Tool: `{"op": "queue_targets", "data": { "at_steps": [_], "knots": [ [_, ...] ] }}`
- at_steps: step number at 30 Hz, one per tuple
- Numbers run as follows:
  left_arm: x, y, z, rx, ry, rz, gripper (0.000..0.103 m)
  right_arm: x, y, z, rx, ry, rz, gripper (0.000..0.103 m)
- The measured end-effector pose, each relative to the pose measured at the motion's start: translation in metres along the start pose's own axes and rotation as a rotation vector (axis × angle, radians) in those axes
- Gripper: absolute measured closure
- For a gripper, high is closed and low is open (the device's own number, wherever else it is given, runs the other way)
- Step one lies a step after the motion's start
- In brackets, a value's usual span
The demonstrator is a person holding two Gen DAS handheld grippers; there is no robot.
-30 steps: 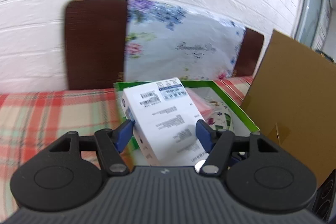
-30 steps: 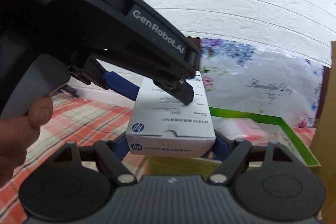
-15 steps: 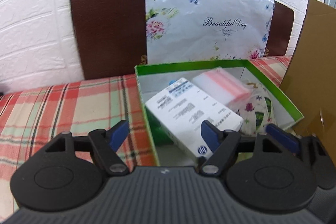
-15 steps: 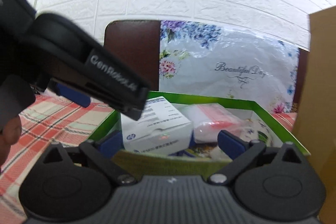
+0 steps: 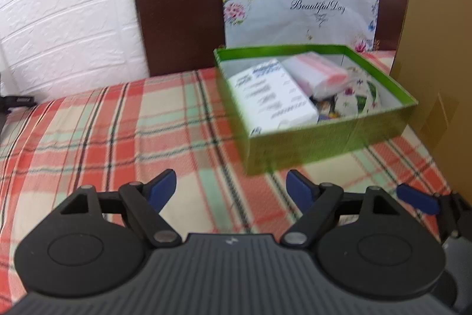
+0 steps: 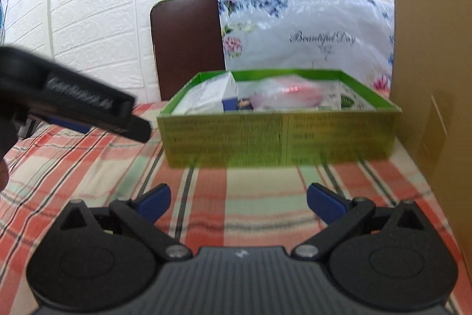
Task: Organize objects
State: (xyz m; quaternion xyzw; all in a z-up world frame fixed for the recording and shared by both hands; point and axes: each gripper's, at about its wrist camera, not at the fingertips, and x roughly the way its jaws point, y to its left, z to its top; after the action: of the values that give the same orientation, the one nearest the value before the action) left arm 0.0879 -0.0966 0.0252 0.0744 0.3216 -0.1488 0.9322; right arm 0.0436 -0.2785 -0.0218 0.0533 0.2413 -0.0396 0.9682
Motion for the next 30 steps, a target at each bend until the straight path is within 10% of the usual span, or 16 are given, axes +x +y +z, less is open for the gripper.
{"op": "queue_targets", "data": {
  "at_steps": [22, 30],
  "knots": [
    [-0.005, 0.030, -0.067, -0.063, 0.145, 0.040, 0.012, -0.030, 0.009, -0.015, 0.082, 0.075, 0.055, 0.015],
    [-0.030, 0.029, -0.055, -0.040, 0.059, 0.049, 0.007, -0.052, 0.011, 0.004, 0.123, 0.023, 0.081, 0.015]
  ]
}}
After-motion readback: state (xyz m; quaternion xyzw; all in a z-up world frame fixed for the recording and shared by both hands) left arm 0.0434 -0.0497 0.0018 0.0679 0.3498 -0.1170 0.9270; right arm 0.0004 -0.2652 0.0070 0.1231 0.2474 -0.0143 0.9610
